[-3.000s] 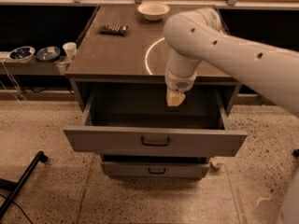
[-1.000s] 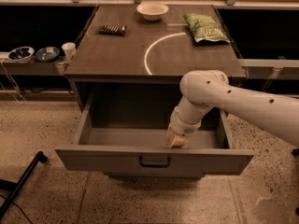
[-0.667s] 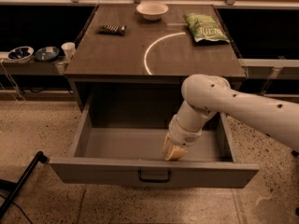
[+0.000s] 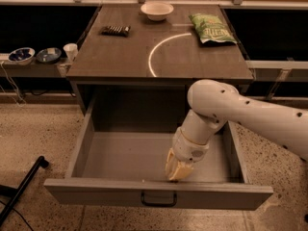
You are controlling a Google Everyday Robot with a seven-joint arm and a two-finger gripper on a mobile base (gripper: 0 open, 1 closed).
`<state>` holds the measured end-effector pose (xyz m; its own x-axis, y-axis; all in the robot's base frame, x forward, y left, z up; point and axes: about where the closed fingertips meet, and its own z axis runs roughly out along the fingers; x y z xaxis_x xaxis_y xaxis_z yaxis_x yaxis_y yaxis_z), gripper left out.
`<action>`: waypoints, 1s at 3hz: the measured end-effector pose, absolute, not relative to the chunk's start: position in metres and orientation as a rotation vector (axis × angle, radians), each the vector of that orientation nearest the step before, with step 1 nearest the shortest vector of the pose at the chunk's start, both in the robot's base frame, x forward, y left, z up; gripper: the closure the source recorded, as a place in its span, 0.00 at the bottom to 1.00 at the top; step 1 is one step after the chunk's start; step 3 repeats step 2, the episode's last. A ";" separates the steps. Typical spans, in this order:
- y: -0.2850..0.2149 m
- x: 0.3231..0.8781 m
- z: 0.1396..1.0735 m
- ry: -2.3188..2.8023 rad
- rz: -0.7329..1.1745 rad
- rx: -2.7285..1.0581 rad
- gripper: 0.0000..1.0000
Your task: Open top drawer
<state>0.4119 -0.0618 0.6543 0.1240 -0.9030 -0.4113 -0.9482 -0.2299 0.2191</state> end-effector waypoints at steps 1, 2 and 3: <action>-0.064 0.405 0.692 1.836 0.619 -2.242 1.00; -0.079 0.414 0.747 1.801 0.377 -2.125 1.00; -0.079 0.414 0.747 1.801 0.377 -2.125 1.00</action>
Offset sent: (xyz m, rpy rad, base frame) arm 0.0202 -0.0481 0.1840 0.0580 -0.5920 -0.2169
